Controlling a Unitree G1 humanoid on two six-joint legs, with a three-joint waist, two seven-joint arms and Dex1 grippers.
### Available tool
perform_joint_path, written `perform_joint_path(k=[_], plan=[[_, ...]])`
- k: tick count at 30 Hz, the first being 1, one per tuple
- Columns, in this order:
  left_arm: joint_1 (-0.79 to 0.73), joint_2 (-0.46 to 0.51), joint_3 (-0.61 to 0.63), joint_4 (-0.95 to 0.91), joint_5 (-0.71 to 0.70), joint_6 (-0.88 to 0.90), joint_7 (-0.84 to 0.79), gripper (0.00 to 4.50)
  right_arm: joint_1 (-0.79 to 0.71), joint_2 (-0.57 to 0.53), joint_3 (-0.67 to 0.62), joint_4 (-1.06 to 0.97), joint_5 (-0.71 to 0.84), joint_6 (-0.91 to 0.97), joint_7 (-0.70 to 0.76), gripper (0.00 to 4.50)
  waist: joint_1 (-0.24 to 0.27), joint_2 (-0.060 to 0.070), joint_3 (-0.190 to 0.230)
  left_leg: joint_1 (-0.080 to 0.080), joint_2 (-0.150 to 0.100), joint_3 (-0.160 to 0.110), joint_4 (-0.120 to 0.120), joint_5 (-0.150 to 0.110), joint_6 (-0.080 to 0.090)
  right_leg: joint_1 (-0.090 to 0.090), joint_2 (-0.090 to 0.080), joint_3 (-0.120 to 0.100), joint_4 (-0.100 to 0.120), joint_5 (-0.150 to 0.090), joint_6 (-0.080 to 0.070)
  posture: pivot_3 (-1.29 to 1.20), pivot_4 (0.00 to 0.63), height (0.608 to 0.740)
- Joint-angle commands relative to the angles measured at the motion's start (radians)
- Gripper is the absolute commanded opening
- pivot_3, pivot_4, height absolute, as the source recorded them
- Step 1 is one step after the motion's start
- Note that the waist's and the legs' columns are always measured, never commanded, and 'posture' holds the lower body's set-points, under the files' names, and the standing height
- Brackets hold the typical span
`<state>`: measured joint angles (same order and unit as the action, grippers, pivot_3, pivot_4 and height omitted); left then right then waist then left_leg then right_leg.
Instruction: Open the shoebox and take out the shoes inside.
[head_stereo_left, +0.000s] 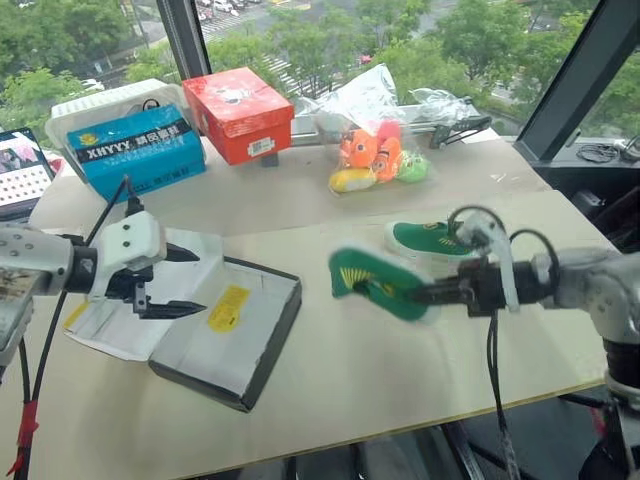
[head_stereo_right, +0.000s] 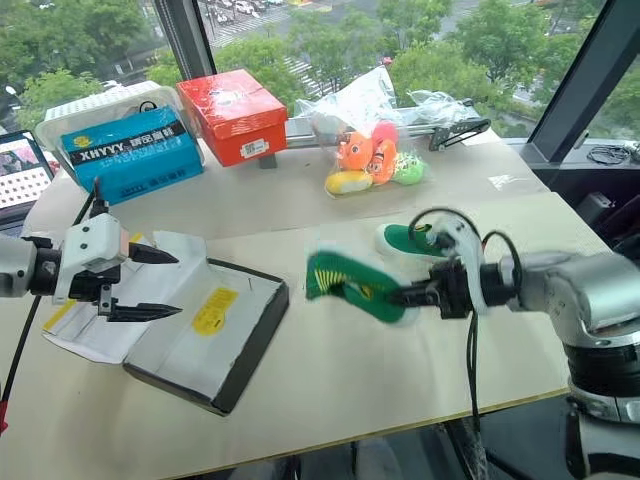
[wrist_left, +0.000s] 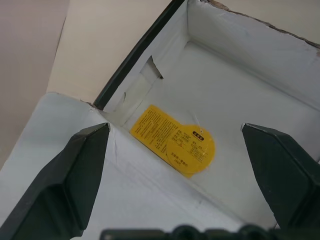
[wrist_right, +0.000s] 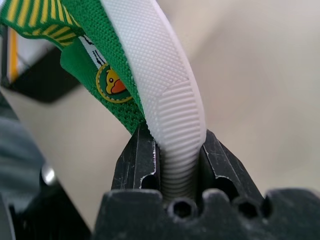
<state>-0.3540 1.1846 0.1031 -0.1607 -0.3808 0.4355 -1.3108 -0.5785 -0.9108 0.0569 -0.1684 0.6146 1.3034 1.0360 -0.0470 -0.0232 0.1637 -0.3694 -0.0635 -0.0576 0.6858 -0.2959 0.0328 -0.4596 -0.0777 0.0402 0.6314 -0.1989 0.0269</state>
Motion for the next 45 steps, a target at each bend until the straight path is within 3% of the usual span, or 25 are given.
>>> perform_joint_path(k=[1, 2, 6, 11, 15, 19, 22, 26, 31, 34, 37, 41, 45], plan=[[0.002, 0.01, 0.024, -0.008, 0.006, -0.017, 0.001, 4.5, -0.035, -0.034, 0.113, 0.188, -0.144, -0.196, 0.026, 0.97, 0.001, 0.0, 0.0, 0.0, 0.0, 0.001, 0.001, 0.0, 0.0, 0.0, 0.0, 0.001, 0.0, 0.0, 0.0, 0.0, 0.15, 0.74], [0.005, 0.01, 0.027, -0.01, 0.005, -0.016, 0.002, 4.5, -0.055, -0.032, 0.138, 0.24, -0.176, -0.236, 0.028, 1.48, 0.0, 0.0, 0.0, 0.0, 0.0, 0.002, 0.002, 0.0, 0.0, 0.0, 0.0, 0.001, 0.0, 0.001, 0.0, 0.0, 0.15, 0.74], [0.038, 0.016, 0.053, -0.025, 0.001, -0.008, 0.01, 4.5, -0.152, -0.013, 0.207, 0.461, -0.312, -0.396, 0.016, 2.75, 0.003, 0.0, 0.0, 0.001, 0.002, 0.003, 0.008, -0.001, 0.001, 0.003, 0.002, 0.001, 0.0, 0.004, -0.001, 0.0, 0.15, 0.74], [0.08, 0.02, 0.086, -0.043, -0.003, 0.0, 0.021, 4.5, -0.234, -0.014, 0.215, 0.588, -0.401, -0.515, 0.024, 4.45, 0.005, 0.0, 0.0, 0.0, 0.002, 0.003, 0.008, -0.001, 0.001, 0.001, 0.001, 0.001, 0.0, 0.004, -0.001, 0.0, 0.15, 0.74], [0.09, 0.015, 0.106, -0.045, -0.004, -0.003, 0.034, 4.5, -0.299, -0.03, 0.159, 0.602, -0.448, -0.607, -0.021, 4.45, 0.008, 0.0, 0.0, -0.001, 0.002, 0.003, 0.009, -0.001, 0.002, 0.001, 0.0, 0.001, -0.001, 0.004, 0.0, 0.0, 0.15, 0.74], [0.085, -0.011, 0.148, -0.04, -0.035, 0.014, 0.063, 4.5, -0.359, -0.03, -0.021, 0.491, -0.341, -0.604, -0.025, 4.45, 0.009, 0.001, 0.001, -0.002, 0.002, 0.003, 0.008, -0.001, 0.002, 0.0, 0.001, 0.001, -0.001, 0.004, 0.0, 0.0, 0.15, 0.74], [0.064, -0.084, 0.222, -0.012, -0.115, 0.057, 0.117, 4.5, -0.357, -0.016, -0.08, 0.467, -0.328, -0.639, -0.037, 4.45, 0.007, 0.002, 0.001, -0.002, 0.003, 0.003, 0.008, -0.002, 0.002, 0.0, 0.001, 0.001, -0.001, 0.004, 0.0, 0.0, 0.15, 0.74], [-0.002, -0.205, 0.337, 0.09, -0.124, 0.04, 0.314, 4.5, -0.347, 0.064, -0.118, 0.438, -0.367, -0.691, -0.17, 4.45, 0.005, 0.001, 0.001, -0.001, 0.003, 0.003, 0.009, -0.002, 0.002, 0.001, 0.001, 0.001, 0.0, 0.005, -0.001, 0.0, 0.15, 0.74], [-0.029, -0.391, 0.492, 0.014, -0.186, 0.062, 0.59, 4.5, -0.19, 0.15, -0.126, 0.261, -0.407, -0.747, -0.304, 4.45, 0.013, 0.0, 0.0, -0.002, 0.004, 0.003, 0.01, 0.0, -0.001, 0.0, 0.0, 0.001, 0.0, 0.007, 0.0, 0.0, 0.15, 0.74], [-0.01, -0.552, 0.609, -0.113, -0.289, 0.109, 0.81, 4.5, -0.114, 0.294, -0.261, 0.159, -0.352, -0.863, -0.456, 4.45, 0.012, 0.0, 0.0, -0.005, 0.004, 0.003, 0.01, 0.002, -0.005, 0.0, 0.0, 0.002, 0.0, 0.008, 0.002, 0.0, 0.15, 0.74], [0.13, -0.645, 0.641, -0.306, -0.363, 0.192, 0.918, 4.5, 0.013, 0.401, -0.381, 0.083, -0.362, -1.025, -0.59, 4.45, 0.01, 0.0, -0.001, -0.01, 0.004, 0.003, 0.013, 0.002, -0.005, -0.003, 0.0, 0.003, -0.001, 0.01, 0.005, 0.0, 0.15, 0.74], [0.263, -0.721, 0.72, -0.348, -0.351, 0.177, 1.035, 4.5, 0.252, 0.485, -0.313, -0.142, -0.462, -1.137, -0.676, 4.45, 0.032, -0.001, -0.003, -0.011, 0.004, 0.003, 0.014, 0.001, -0.004, -0.005, 0.001, 0.002, -0.001, 0.011, 0.006, 0.0, 0.15, 0.74], [0.45, -0.825, 0.674, -0.456, -0.287, 0.127, 1.081, 4.5, 0.49, 0.571, -0.242, -0.316, -0.507, -1.131, -0.732, 4.45, 0.032, -0.001, -0.003, -0.004, 0.003, 0.006, 0.012, 0.002, -0.005, 0.0, 0.001, 0.003, -0.004, 0.011, 0.005, 0.0, 0.15, 0.74]])
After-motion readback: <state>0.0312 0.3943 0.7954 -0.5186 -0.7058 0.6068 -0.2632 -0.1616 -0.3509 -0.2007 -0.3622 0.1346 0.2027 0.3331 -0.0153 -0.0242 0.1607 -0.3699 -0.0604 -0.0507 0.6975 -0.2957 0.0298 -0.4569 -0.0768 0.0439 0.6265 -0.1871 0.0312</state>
